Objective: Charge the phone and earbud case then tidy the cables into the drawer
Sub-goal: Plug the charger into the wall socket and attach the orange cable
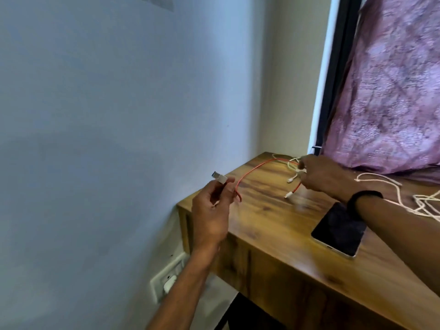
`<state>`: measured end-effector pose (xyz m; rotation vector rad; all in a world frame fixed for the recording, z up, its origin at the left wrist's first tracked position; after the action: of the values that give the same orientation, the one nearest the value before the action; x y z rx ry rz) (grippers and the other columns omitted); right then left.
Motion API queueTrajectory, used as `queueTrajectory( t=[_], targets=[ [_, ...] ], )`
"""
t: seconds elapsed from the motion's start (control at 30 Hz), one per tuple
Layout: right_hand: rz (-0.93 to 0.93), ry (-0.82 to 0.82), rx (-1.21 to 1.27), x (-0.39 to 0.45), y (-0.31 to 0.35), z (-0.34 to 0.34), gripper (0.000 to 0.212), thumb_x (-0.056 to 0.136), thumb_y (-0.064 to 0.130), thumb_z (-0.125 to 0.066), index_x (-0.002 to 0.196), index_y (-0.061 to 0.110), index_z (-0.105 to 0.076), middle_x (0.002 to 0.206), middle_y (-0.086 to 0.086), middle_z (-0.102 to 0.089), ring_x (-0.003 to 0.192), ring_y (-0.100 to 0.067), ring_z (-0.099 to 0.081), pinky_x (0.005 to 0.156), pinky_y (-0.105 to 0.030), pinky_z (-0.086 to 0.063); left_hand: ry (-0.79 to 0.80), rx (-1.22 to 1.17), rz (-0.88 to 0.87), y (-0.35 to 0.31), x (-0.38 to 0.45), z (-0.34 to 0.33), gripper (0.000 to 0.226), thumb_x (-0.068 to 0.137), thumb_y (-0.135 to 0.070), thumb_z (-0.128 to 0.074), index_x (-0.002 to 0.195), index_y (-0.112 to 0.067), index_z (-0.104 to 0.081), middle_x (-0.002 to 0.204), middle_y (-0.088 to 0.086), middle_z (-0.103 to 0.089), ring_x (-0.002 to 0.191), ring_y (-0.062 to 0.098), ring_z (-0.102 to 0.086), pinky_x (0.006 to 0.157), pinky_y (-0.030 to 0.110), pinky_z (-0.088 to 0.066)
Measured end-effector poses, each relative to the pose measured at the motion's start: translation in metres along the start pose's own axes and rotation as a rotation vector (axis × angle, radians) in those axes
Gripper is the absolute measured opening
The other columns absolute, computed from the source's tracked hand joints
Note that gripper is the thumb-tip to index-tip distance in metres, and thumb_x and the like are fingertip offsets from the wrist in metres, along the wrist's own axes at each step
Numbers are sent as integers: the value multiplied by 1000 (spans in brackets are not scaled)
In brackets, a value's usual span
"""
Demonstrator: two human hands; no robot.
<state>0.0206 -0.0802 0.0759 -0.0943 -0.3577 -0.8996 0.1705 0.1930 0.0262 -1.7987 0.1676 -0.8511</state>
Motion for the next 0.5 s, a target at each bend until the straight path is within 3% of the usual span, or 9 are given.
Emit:
queueTrajectory(
  t=[0.1,0.2,0.3,0.4,0.5],
  targets=[
    [48,80,-72,-5,27,-14,23,89,25,-67,108,17,-57,110,-9,-66,109,-33,-63,87,-38,-51,-75,-370,230,28,-8,18,21,94,-10,-69,115,-13,-71,93,5,-78,88,19,-74,87,36,-60],
    [41,139,-70,-21,40,-14,25,83,26,-74,95,19,-54,100,-2,-60,103,-31,-64,80,-37,-53,-58,-551,370,42,-21,21,25,96,-4,-65,120,-10,-67,89,9,-73,80,17,-72,82,34,-61],
    [172,-32,297,-57,93,19,17,86,31,-76,78,22,-64,77,2,-65,77,-18,-65,66,-31,-48,-53,-613,445,54,-37,23,31,99,-2,-59,129,-8,-63,87,7,-71,79,15,-68,81,32,-59],
    [394,4,524,-121,175,35,17,92,42,-71,88,25,-74,80,10,-71,75,-3,-66,68,-23,-52,-107,-648,451,63,-59,28,37,98,-2,-60,135,-3,-59,93,9,-73,83,15,-69,81,29,-59],
    [522,125,438,-168,227,6,26,93,47,-65,108,28,-74,96,9,-75,86,-5,-69,79,-30,-59,-129,-640,409,69,-88,38,27,98,-7,-61,125,-2,-65,112,15,-76,105,25,-73,90,32,-59]
  ],
)
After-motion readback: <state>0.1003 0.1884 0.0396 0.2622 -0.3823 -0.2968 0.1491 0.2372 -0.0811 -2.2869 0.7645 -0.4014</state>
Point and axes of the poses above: each hand's wrist, its own x-axis towards the middle knuckle, its own z-axis out of the back of the hand, y = z × x, the point moved 9 cm from there along x, towards the middle knuckle
